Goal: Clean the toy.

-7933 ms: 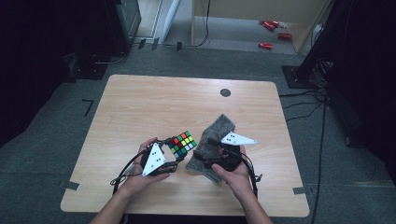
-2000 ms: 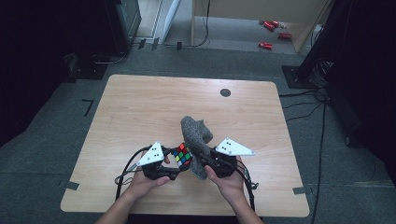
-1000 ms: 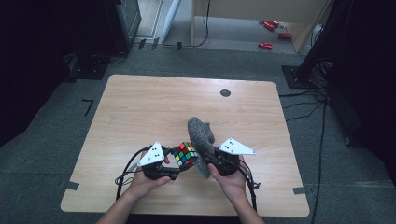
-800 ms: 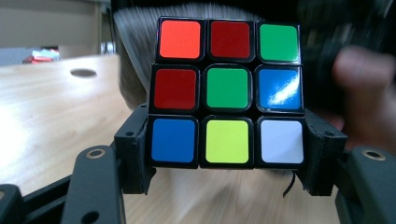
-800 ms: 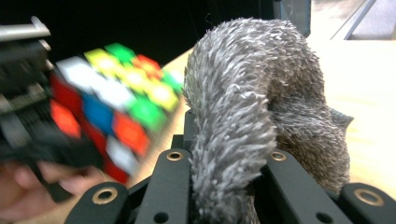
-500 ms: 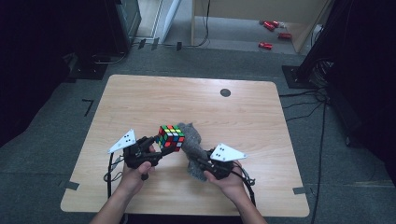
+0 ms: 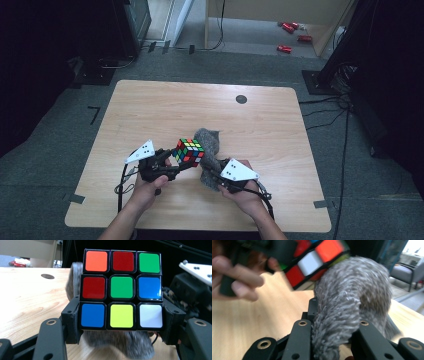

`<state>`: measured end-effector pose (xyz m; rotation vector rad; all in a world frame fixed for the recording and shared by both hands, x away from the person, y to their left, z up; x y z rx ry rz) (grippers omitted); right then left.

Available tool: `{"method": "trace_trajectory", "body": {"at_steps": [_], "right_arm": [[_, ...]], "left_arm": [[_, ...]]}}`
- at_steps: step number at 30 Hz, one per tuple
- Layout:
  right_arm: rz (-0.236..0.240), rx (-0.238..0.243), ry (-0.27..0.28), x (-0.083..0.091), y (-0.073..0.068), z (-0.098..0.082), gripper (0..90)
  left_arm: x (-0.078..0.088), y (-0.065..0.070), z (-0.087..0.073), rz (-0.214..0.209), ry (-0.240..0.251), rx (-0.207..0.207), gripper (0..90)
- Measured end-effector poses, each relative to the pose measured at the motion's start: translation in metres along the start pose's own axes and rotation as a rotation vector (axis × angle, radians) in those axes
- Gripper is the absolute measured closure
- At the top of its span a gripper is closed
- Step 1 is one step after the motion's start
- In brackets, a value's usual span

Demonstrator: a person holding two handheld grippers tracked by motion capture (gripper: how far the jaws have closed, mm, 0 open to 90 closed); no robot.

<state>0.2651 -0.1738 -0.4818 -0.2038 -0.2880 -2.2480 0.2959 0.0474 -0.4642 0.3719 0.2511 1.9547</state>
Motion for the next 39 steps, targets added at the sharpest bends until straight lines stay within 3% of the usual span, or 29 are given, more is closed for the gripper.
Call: {"method": "trace_trajectory", "body": {"at_steps": [4, 6, 12, 16, 20, 23, 28, 33, 36, 39], "right_arm": [[0.054, 0.071, -0.052, -0.007, -0.015, -0.005, 76.7], [0.046, 0.092, -0.060, -0.009, -0.017, -0.005, 76.8], [-0.014, 0.061, -0.006, 0.001, -0.002, 0.003, 77.1], [0.014, 0.052, -0.007, -0.001, -0.006, 0.000, 77.0], [0.050, 0.095, -0.042, -0.007, -0.016, -0.003, 76.9], [0.037, 0.108, -0.036, -0.005, -0.013, 0.000, 77.1], [0.010, 0.055, 0.029, 0.003, -0.003, 0.005, 77.1], [0.043, 0.074, -0.013, -0.003, -0.012, -0.002, 76.4], [0.061, 0.088, -0.028, -0.004, -0.014, -0.003, 76.3], [0.072, 0.067, -0.006, 0.002, -0.009, 0.000, 76.3]], "left_arm": [[0.002, -0.002, 0.000, 0.013, -0.005, 0.009, 35.0], [0.003, -0.003, 0.001, 0.013, -0.002, 0.012, 35.0], [-0.001, -0.001, -0.002, 0.002, -0.025, 0.000, 35.0], [0.000, -0.002, -0.002, 0.020, -0.030, 0.004, 35.0], [0.002, -0.004, 0.000, 0.020, -0.015, 0.011, 35.0], [0.002, -0.003, -0.001, 0.013, -0.014, 0.013, 35.0], [0.000, -0.001, -0.002, 0.005, -0.030, -0.007, 35.0], [0.000, -0.002, 0.000, 0.006, -0.024, 0.004, 35.0], [0.000, -0.003, 0.001, 0.022, -0.017, -0.003, 35.0], [0.001, -0.007, 0.003, 0.077, 0.004, 0.000, 35.0]]}}
Point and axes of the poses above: each handheld gripper's, and its own axes: x roughly backward along the jaws, z roughly out of its top, y roughly to its right, the point moved 3 cm from there along -x, roughly forward along the jaws, and after that the axes turned 1 degree about -x, right-handed, at the moved point
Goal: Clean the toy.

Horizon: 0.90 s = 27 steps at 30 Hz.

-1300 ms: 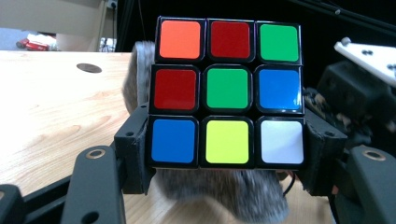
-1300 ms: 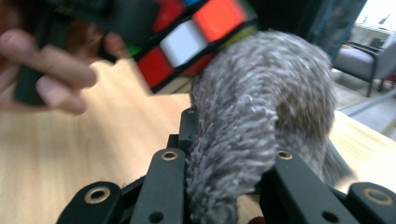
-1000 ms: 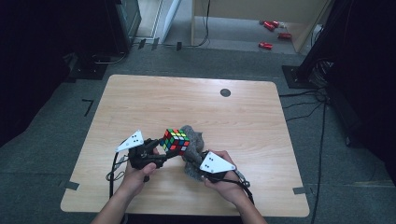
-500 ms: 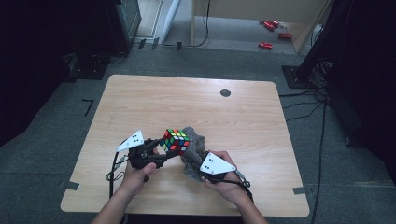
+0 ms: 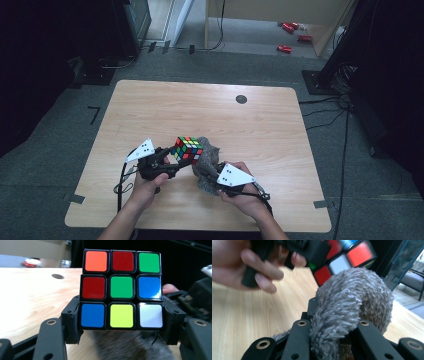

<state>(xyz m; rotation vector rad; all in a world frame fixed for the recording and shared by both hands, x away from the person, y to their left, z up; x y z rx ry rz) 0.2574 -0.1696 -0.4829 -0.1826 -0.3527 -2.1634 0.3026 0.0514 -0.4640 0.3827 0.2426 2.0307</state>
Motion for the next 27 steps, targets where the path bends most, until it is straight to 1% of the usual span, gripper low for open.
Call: {"method": "trace_trajectory", "body": {"at_steps": [2, 3, 5, 6, 7, 8, 10, 11, 12, 13, 14, 17, 18, 20, 21, 23, 27], "right_arm": [[0.002, -0.037, 0.046, 0.007, 0.007, 0.003, 75.8], [-0.010, -0.059, 0.063, 0.011, 0.011, 0.004, 75.7], [-0.056, -0.103, 0.076, 0.019, 0.023, 0.005, 75.6], [-0.089, -0.133, 0.074, 0.023, 0.030, 0.004, 75.9], [-0.112, -0.152, 0.067, 0.025, 0.034, 0.004, 76.0], [-0.149, -0.188, 0.051, 0.029, 0.040, 0.002, 76.1], [-0.207, -0.244, 0.026, 0.034, 0.050, -0.001, 76.6], [-0.228, -0.253, 0.019, 0.036, 0.054, -0.002, 76.7], [-0.262, -0.272, 0.002, 0.039, 0.060, -0.005, 76.7], [-0.280, -0.281, -0.006, 0.041, 0.063, -0.006, 76.7], [-0.310, -0.303, -0.017, 0.045, 0.069, -0.009, 76.6], [-0.355, -0.348, -0.031, 0.050, 0.079, -0.016, 76.3], [-0.382, -0.362, -0.046, 0.052, 0.082, -0.019, 76.3], [-0.407, -0.388, -0.064, 0.054, 0.087, -0.025, 76.3], [-0.418, -0.399, -0.072, 0.055, 0.089, -0.028, 76.2], [-0.430, -0.405, -0.086, 0.055, 0.091, -0.031, 76.1], [-0.455, -0.425, -0.111, 0.057, 0.096, -0.037, 75.9]], "left_arm": [[0.001, -0.004, 0.000, 0.029, 0.004, 0.010, 35.1], [0.000, -0.007, -0.001, 0.048, -0.002, 0.013, 35.1], [-0.001, -0.011, -0.004, 0.092, -0.021, 0.011, 35.0], [-0.002, -0.012, -0.005, 0.108, -0.030, 0.006, 35.0], [-0.004, -0.012, -0.006, 0.135, -0.042, -0.005, 35.0], [-0.005, -0.012, -0.007, 0.154, -0.052, -0.012, 35.0], [-0.006, -0.013, -0.009, 0.191, -0.068, -0.023, 35.0], [-0.007, -0.015, -0.011, 0.220, -0.083, -0.031, 35.0], [-0.008, -0.016, -0.012, 0.239, -0.094, -0.035, 35.0], [-0.009, -0.018, -0.014, 0.270, -0.114, -0.033, 35.0], [-0.010, -0.020, -0.016, 0.289, -0.134, -0.033, 35.0], [-0.013, -0.025, -0.021, 0.332, -0.178, -0.028, 35.0], [-0.014, -0.027, -0.023, 0.345, -0.192, -0.030, 35.0], [-0.017, -0.029, -0.026, 0.370, -0.221, -0.037, 35.0], [-0.018, -0.029, -0.027, 0.375, -0.227, -0.034, 35.0], [-0.019, -0.031, -0.029, 0.394, -0.241, -0.035, 35.0], [-0.020, -0.036, -0.032, 0.427, -0.267, -0.023, 35.0]]}}
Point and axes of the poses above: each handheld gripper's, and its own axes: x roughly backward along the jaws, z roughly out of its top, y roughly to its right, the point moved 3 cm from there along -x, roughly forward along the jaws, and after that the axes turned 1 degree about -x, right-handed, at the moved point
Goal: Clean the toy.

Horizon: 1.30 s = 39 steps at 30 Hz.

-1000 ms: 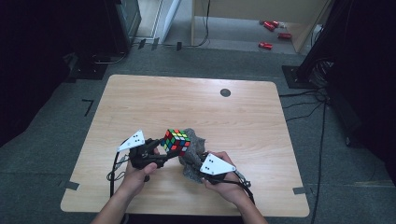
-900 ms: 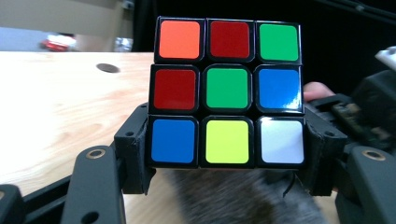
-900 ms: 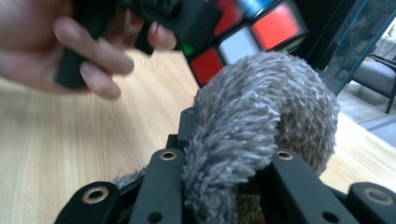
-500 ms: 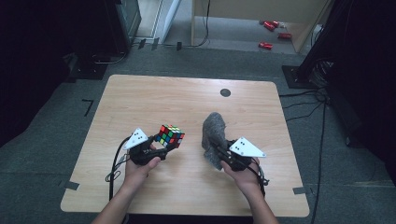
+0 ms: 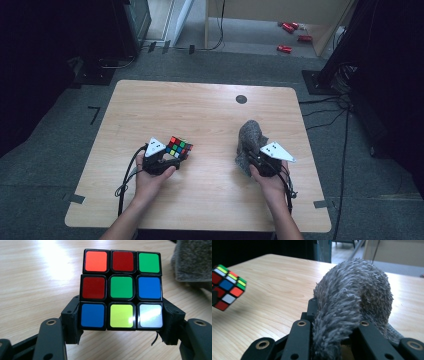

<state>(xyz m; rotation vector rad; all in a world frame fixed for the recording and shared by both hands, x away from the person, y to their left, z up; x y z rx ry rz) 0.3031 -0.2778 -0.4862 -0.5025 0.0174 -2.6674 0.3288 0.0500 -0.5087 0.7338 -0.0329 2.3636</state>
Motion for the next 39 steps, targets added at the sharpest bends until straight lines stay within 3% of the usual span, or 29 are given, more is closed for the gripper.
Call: {"method": "trace_trajectory", "body": {"at_steps": [6, 24, 31, 39], "right_arm": [[-0.041, -0.039, -0.049, -0.005, 0.009, -0.009, 75.4], [-0.037, -0.067, -0.109, -0.010, 0.012, -0.018, 73.2], [-0.029, -0.069, -0.151, -0.014, 0.010, -0.023, 72.5], [-0.026, -0.068, -0.153, -0.015, 0.009, -0.024, 72.4]], "left_arm": [[-0.006, -0.003, -0.004, 0.022, -0.037, -0.001, 35.0], [-0.015, 0.004, -0.010, 0.065, -0.091, -0.072, 34.9], [-0.017, 0.008, -0.011, 0.090, -0.110, -0.129, 34.9], [-0.018, 0.010, -0.011, 0.104, -0.108, -0.146, 34.8]]}}
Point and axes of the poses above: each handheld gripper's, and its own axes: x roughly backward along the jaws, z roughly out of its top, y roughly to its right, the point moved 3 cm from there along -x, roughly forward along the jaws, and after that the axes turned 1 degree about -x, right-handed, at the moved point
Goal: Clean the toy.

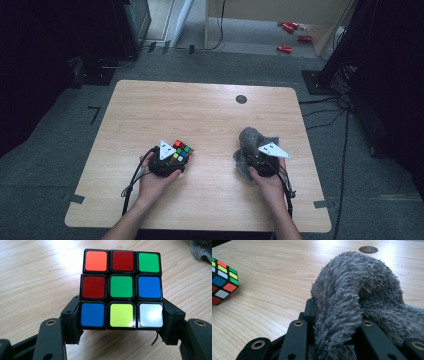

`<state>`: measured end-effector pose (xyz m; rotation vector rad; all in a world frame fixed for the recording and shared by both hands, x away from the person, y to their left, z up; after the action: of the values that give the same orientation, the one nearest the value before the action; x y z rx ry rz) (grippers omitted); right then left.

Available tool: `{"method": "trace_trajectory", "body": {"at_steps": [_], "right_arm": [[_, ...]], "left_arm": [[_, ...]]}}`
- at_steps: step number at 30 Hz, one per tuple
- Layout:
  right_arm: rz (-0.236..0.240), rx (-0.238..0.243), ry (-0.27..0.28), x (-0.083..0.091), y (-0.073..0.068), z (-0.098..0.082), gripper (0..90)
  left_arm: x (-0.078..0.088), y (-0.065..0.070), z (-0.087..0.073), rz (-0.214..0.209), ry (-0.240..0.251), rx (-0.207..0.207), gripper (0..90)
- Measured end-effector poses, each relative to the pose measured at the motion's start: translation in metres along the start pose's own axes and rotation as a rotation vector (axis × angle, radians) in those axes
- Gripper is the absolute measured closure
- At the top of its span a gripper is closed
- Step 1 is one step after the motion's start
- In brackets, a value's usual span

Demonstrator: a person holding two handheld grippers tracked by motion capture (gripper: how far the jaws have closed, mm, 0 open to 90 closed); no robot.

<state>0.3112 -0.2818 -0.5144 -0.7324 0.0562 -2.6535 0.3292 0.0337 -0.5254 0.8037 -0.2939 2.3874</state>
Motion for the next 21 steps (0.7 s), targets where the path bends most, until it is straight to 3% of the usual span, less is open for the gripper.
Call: {"method": "trace_trajectory", "body": {"at_steps": [10, 21], "right_arm": [[0.007, 0.011, -0.016, -0.0037, -0.0034, -0.0031, 71.7], [0.014, 0.016, -0.034, -0.0078, -0.0072, -0.0071, 71.5]], "left_arm": [[-0.0056, 0.0015, 0.0035, 0.014, -0.008, -0.022, 34.7], [-0.0092, 0.0021, 0.0036, 0.019, -0.004, -0.020, 34.6]]}}
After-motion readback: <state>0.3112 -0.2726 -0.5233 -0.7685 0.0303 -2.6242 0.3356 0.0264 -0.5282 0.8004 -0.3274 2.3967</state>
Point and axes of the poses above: each handheld gripper's, and its own axes: x roughly backward along the jaws, z roughly out of its top, y roughly to its right, the point moved 3 cm from there along -x, roughly forward along the jaws, and after that the axes turned 1 degree about -x, right-handed, at the moved point
